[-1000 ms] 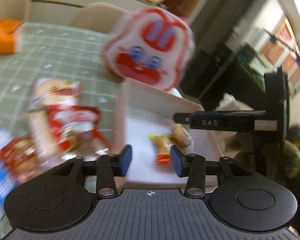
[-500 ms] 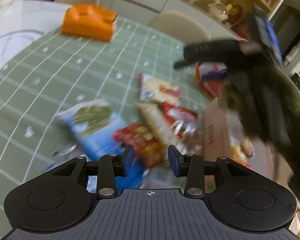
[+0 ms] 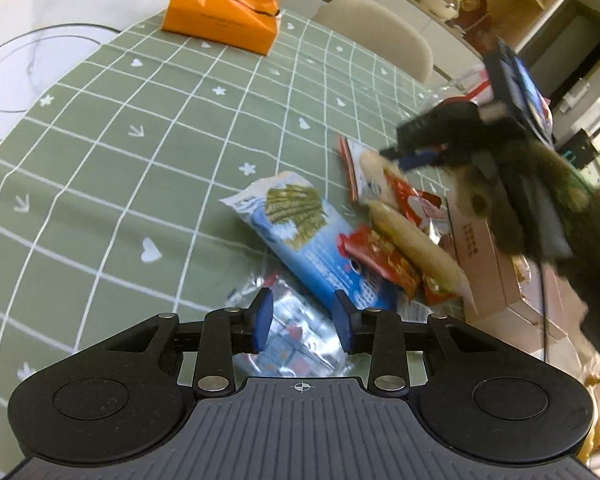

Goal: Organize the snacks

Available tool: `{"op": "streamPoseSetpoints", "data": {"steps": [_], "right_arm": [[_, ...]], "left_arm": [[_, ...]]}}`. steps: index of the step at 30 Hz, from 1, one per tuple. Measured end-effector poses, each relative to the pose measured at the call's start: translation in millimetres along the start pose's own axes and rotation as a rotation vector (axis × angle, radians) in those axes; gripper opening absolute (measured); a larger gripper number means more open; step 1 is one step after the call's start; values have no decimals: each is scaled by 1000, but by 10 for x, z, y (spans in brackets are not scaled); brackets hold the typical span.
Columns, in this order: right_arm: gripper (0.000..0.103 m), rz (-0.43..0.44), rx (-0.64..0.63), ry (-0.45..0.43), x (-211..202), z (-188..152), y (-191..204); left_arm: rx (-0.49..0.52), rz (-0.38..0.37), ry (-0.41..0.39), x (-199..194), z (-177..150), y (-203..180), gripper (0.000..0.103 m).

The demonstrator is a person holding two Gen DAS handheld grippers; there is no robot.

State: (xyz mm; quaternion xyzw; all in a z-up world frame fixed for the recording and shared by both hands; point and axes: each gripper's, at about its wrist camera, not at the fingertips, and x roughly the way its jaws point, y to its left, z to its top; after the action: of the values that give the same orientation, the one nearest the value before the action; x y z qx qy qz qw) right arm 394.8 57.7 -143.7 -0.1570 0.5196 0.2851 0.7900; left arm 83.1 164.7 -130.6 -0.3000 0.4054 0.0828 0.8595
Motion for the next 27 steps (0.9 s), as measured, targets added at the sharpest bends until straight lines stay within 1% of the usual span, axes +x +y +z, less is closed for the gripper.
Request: {"op": "streamPoseSetpoints", "data": {"steps": [4,6,14,18,20,22,23,24,26,27], "right_arm": [[29,48,64,48,-133,-312,19],[29,73,96,50,-212,-469,38],[29,176,210,73,-587,-1136,160],[27,197,260,58,-794,-1461,131],[27,202,269,38,-949,-1640,97],[30,224,279,-1,-1159,-1814,28],[34,211,278,-29,-1288,-1902,-28],[44,193,274,-60,-1420,-1981,-104],[57,140,267,-110,-1633,-2132,-273],[58,120,273,-115,-1695,-2183,-363]], "left_arm": [[24,-41,22,54,74,41,37],[34,-62,31,89,117,50,37],[25,-85,-5,175,296,37,38],[27,-84,-20,192,337,-49,38],[57,-89,-8,193,321,-119,39],[98,-103,19,201,284,-181,39],[118,-103,34,201,251,-214,39],[132,-101,45,198,219,-236,39],[158,-93,66,187,146,-290,39],[166,-87,69,171,117,-305,39]]}}
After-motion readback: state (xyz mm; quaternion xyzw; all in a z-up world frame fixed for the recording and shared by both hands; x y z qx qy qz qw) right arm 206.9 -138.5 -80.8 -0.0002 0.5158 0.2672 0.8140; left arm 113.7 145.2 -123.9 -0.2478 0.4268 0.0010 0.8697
